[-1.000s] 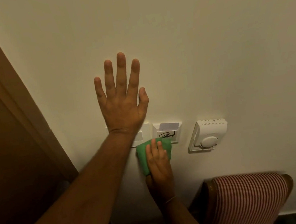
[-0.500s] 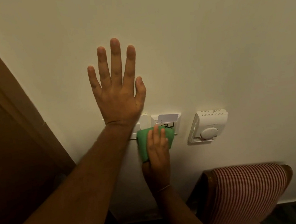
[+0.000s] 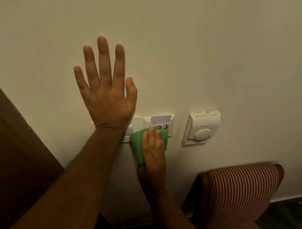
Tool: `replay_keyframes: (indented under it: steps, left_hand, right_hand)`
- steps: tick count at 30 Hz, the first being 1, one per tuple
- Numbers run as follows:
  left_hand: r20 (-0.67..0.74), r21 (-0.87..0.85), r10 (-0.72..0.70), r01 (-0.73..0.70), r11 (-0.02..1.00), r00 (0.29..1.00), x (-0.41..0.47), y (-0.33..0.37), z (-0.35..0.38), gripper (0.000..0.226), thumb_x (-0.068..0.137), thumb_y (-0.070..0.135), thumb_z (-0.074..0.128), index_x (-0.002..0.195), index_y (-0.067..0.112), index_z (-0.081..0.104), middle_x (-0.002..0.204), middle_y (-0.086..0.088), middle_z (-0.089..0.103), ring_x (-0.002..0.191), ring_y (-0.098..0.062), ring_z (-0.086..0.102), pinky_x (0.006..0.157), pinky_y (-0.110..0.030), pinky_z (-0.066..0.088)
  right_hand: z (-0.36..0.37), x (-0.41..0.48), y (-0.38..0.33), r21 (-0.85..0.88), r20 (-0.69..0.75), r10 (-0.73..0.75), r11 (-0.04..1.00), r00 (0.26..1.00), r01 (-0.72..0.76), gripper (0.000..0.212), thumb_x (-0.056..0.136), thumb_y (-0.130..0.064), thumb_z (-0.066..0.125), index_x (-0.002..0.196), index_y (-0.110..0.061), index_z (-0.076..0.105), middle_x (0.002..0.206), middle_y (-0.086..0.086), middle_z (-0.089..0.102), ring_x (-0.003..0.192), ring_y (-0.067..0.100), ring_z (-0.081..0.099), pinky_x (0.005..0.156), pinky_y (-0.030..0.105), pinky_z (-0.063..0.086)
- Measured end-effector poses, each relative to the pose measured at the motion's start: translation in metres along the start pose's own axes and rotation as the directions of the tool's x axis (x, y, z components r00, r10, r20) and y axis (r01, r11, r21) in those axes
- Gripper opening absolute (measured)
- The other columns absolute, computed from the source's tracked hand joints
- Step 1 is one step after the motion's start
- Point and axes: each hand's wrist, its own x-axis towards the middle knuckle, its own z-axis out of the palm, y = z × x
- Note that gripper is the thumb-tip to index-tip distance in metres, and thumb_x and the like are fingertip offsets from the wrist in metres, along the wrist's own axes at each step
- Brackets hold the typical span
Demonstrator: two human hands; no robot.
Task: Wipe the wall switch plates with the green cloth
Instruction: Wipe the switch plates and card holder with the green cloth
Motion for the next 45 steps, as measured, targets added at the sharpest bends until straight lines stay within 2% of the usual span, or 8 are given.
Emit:
replay_keyframes:
  steps: [3,6,14,20,28,33,36,45]
  left_hand:
    - [0.009,0.008,0.009,-0.009,1.000,1.000,0.002,0.003,-0.001,0.076,0.116,0.041,0.036,0.181,0.034,-0.003,0.185,0.007,-0.018,0.173,-0.020,-0.015,0.141,-0.053,-0.001]
    - [0.010,0.015,0.007,-0.007,1.000,1.000,0.002,0.000,-0.001,0.075,0.117,0.041,0.035,0.180,0.034,-0.004,0.185,0.008,-0.019,0.173,-0.020,-0.016,0.141,-0.052,-0.003]
    - [-0.011,-0.007,0.003,-0.003,1.000,1.000,0.001,-0.002,0.003,0.073,0.117,0.041,0.033,0.181,0.032,0.000,0.186,0.007,-0.016,0.174,-0.022,-0.011,0.141,-0.055,0.001]
    - [0.007,0.011,-0.001,0.001,1.000,1.000,0.002,0.001,0.000,0.073,0.117,0.042,0.032,0.180,0.034,-0.005,0.184,0.008,-0.020,0.173,-0.020,-0.016,0.140,-0.054,-0.001]
    - [-0.001,-0.005,-0.006,0.006,1.000,1.000,0.001,0.000,0.000,0.073,0.117,0.041,0.033,0.181,0.033,-0.001,0.186,0.005,-0.015,0.173,-0.021,-0.014,0.140,-0.055,0.002]
    - [0.014,0.022,-0.002,0.002,1.000,1.000,0.003,0.001,0.000,0.075,0.117,0.042,0.034,0.180,0.034,-0.005,0.191,0.000,-0.002,0.172,-0.020,-0.015,0.140,-0.053,-0.002]
    - [0.018,0.038,-0.008,0.007,0.999,1.000,0.003,0.002,-0.001,0.075,0.117,0.043,0.032,0.179,0.035,-0.009,0.189,-0.002,-0.004,0.171,-0.019,-0.018,0.140,-0.052,-0.003]
    - [-0.023,0.023,0.000,0.001,1.000,1.000,0.001,-0.003,0.005,0.074,0.116,0.041,0.034,0.181,0.032,0.001,0.185,0.007,-0.017,0.173,-0.021,-0.015,0.141,-0.052,-0.004]
  right_hand:
    - [-0.014,0.010,0.020,0.028,-0.149,0.214,0.977,0.965,-0.213,0.098,0.081,0.026,0.071,0.163,-0.003,0.025,0.172,0.015,0.029,0.165,0.030,0.017,0.132,0.053,0.020]
    - [-0.012,0.016,0.007,0.110,-0.194,0.303,0.952,0.933,-0.286,0.091,0.086,0.029,0.058,0.163,-0.004,0.023,0.177,0.000,0.015,0.166,0.028,0.013,0.133,0.051,0.017]
    - [0.002,0.012,-0.015,0.039,0.014,-0.013,0.999,1.000,0.013,0.080,0.087,0.012,0.047,0.163,-0.005,0.029,0.178,0.002,0.011,0.165,0.025,0.016,0.134,0.045,0.014]
    - [-0.017,0.021,0.016,0.108,-0.193,0.298,0.953,0.935,-0.281,0.103,0.087,0.026,0.057,0.169,-0.020,0.016,0.178,-0.005,0.012,0.166,0.029,0.013,0.134,0.048,0.016]
    - [0.007,0.007,-0.023,0.083,0.059,-0.017,0.997,0.998,0.012,0.077,0.091,0.004,0.049,0.164,-0.010,0.027,0.173,0.006,0.020,0.166,0.021,0.012,0.134,0.043,0.010]
    - [-0.016,0.020,0.015,0.067,-0.145,0.198,0.979,0.969,-0.190,0.089,0.084,0.025,0.068,0.160,-0.002,0.032,0.170,0.014,0.031,0.165,0.029,0.016,0.131,0.055,0.023]
    - [-0.017,0.028,0.009,0.128,-0.218,0.294,0.954,0.931,-0.272,0.093,0.088,0.025,0.054,0.166,-0.014,0.022,0.176,0.001,0.020,0.165,0.029,0.015,0.132,0.054,0.019]
    - [-0.003,0.017,-0.010,-0.006,-0.022,0.025,1.000,0.999,-0.025,0.077,0.086,0.012,0.049,0.160,-0.004,0.034,0.168,0.015,0.030,0.166,0.023,0.009,0.135,0.043,0.011]
